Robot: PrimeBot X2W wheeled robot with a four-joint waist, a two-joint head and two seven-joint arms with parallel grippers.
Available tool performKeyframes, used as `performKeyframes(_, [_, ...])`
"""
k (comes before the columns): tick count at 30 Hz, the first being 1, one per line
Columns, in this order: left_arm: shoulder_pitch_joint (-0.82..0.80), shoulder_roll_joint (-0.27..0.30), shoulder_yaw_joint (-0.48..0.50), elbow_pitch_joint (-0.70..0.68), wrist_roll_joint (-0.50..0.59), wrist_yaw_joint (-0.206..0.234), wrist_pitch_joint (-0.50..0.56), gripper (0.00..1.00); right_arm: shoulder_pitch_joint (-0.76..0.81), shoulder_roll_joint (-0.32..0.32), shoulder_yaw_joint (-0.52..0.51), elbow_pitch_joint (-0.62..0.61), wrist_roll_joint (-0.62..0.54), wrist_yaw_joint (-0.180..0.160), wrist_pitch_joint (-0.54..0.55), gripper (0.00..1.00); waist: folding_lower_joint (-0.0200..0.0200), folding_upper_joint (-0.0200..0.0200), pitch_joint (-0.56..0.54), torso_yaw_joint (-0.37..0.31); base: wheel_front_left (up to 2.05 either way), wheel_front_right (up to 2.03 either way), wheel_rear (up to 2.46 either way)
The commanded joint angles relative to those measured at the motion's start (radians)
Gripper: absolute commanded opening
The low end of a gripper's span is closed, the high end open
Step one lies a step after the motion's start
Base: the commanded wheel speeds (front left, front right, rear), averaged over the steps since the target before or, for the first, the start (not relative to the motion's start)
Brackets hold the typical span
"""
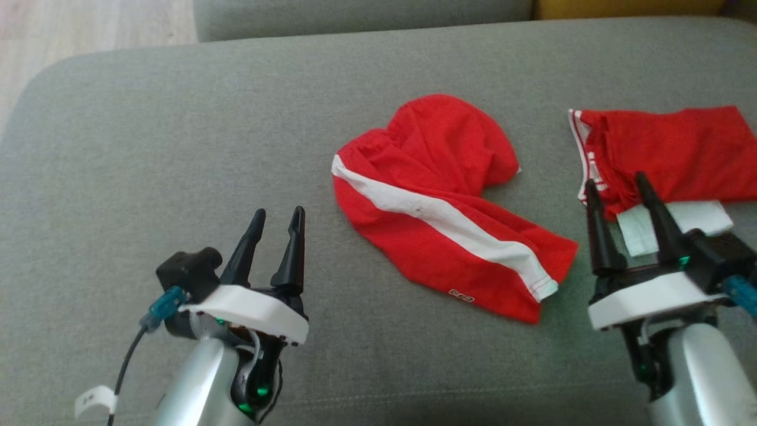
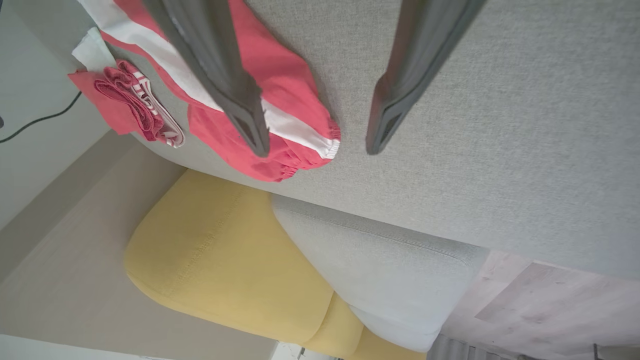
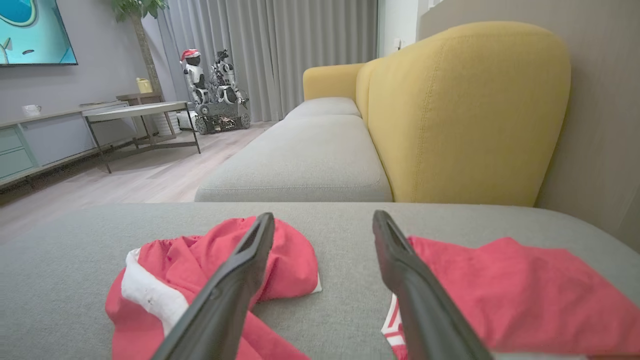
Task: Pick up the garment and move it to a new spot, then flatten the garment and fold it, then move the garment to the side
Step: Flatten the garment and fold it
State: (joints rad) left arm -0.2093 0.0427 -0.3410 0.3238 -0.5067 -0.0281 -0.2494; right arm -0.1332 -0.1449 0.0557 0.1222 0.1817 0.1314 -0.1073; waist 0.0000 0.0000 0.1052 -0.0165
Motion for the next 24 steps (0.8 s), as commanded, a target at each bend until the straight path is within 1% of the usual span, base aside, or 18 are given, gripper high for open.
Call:
performKeyframes(1, [-0.053, 0.009, 0.034, -0.027, 0.011, -0.006, -0.012, 1.00, -0.012, 0.007, 0.015, -0.034, -0.007, -0.001, -0.013, 1.00, 0.0000, 0.0000, 0.012, -0.013, 0.00, 0.00, 0.00])
performKeyframes(3, [-0.094, 0.022, 0.034, 0.006, 0.022, -0.015, -0.011, 1.00, -0.019, 0.036, 0.033, -0.033, -0.022, -0.001, -0.014, 1.00, 0.0000, 0.0000, 0.031, -0.039, 0.00, 0.00, 0.00])
performKeyframes(8, [-0.194, 0.055, 0.033, 0.098, 0.027, -0.032, 0.036, 1.00, -0.031, 0.061, 0.062, -0.028, -0.032, -0.001, -0.016, 1.00, 0.0000, 0.0000, 0.065, -0.092, 0.00, 0.00, 0.00])
performKeyframes(12, [-0.289, 0.078, 0.022, 0.191, 0.012, -0.062, 0.098, 1.00, -0.042, 0.071, 0.071, -0.018, -0.038, -0.001, -0.019, 1.00, 0.0000, 0.0000, 0.096, -0.132, 0.00, 0.00, 0.00])
performKeyframes(14, [-0.341, 0.099, 0.009, 0.236, 0.018, -0.072, 0.129, 1.00, -0.048, 0.074, 0.078, -0.013, -0.039, -0.001, -0.023, 1.00, 0.0000, 0.0000, 0.113, -0.148, 0.00, 0.00, 0.00])
performKeyframes(20, [-0.470, 0.163, -0.039, 0.382, 0.053, -0.089, 0.208, 1.00, -0.068, 0.083, 0.095, -0.002, -0.044, -0.001, -0.037, 1.00, 0.0000, 0.0000, 0.156, -0.190, 0.00, 0.00, 0.00])
performKeyframes(24, [-0.519, 0.182, -0.075, 0.446, 0.061, -0.097, 0.228, 1.00, -0.072, 0.087, 0.090, 0.009, -0.046, -0.001, -0.047, 1.00, 0.0000, 0.0000, 0.170, -0.202, 0.00, 0.00, 0.00])
